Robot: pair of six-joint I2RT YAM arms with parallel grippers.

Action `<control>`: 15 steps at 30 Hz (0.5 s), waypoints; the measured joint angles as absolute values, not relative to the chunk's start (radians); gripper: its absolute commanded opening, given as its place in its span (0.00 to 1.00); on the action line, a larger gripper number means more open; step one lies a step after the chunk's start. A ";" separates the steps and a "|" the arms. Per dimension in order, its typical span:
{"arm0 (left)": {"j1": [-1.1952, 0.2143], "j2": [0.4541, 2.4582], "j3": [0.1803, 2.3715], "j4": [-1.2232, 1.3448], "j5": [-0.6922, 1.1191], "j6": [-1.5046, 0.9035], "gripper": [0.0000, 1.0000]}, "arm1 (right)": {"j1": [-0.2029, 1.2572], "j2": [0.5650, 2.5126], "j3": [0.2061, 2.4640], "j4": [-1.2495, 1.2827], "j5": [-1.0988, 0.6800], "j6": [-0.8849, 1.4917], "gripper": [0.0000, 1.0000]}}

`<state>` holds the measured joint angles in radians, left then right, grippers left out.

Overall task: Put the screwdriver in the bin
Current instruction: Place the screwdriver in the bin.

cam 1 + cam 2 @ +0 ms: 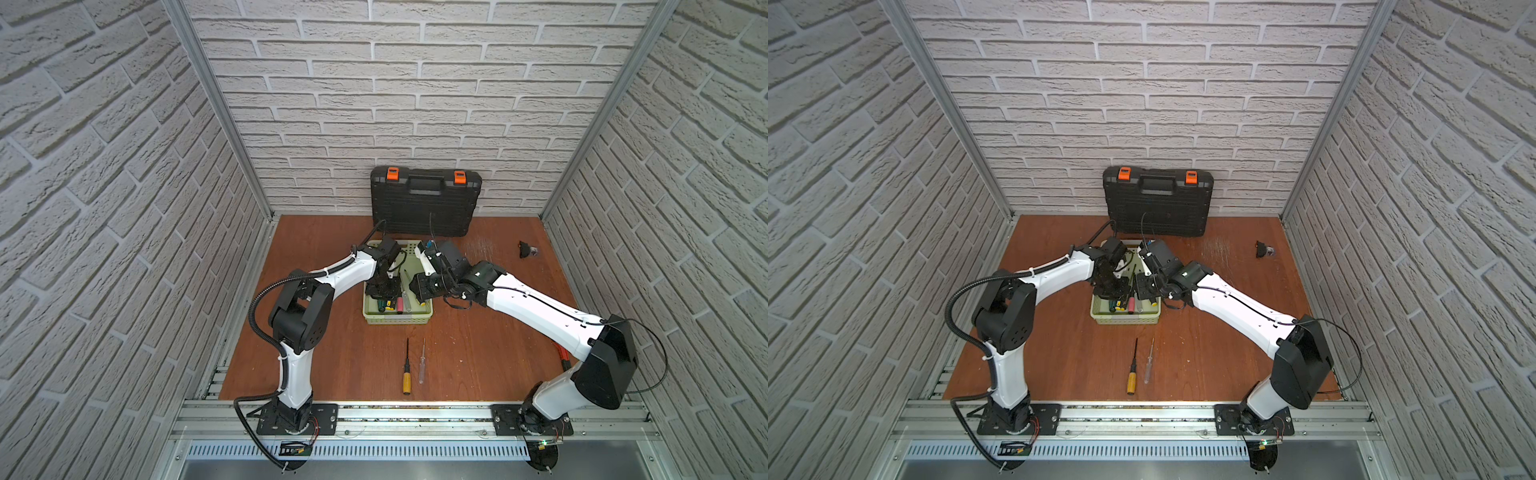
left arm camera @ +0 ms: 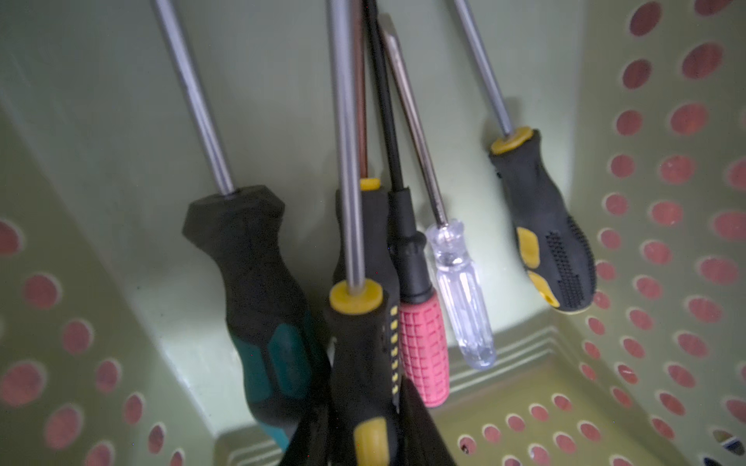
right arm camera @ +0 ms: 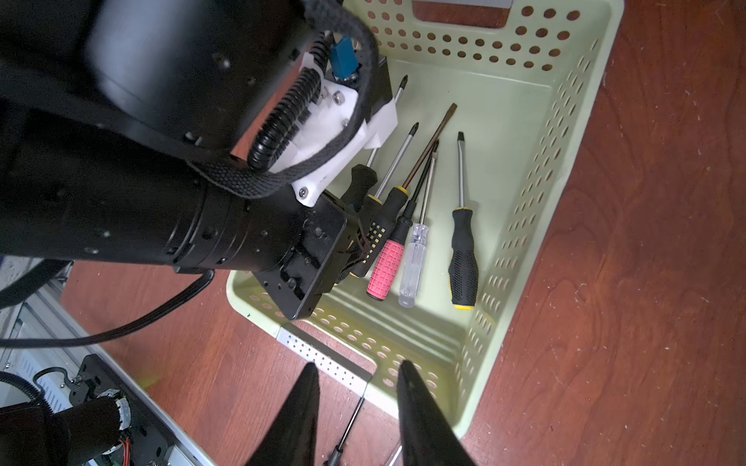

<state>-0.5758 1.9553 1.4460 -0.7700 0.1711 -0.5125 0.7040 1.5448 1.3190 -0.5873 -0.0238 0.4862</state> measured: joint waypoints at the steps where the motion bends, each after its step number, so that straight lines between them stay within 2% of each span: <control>1: -0.577 1.955 1.446 -0.768 0.171 -0.514 0.33 | 0.704 1.545 1.319 -0.587 -0.024 0.487 0.35; 6: -0.577 1.955 1.444 -0.756 0.173 -0.520 0.41 | 0.704 1.545 1.318 -0.588 -0.024 0.485 0.39; 15: -0.577 1.895 1.420 -0.765 0.139 -0.529 0.41 | 0.718 1.544 1.318 -0.589 -0.019 0.490 0.41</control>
<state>-0.5770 1.8954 1.4204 -0.7647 0.1390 -0.5285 0.7177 1.5444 1.3182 -0.5888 -0.0185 0.4896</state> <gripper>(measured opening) 0.410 0.407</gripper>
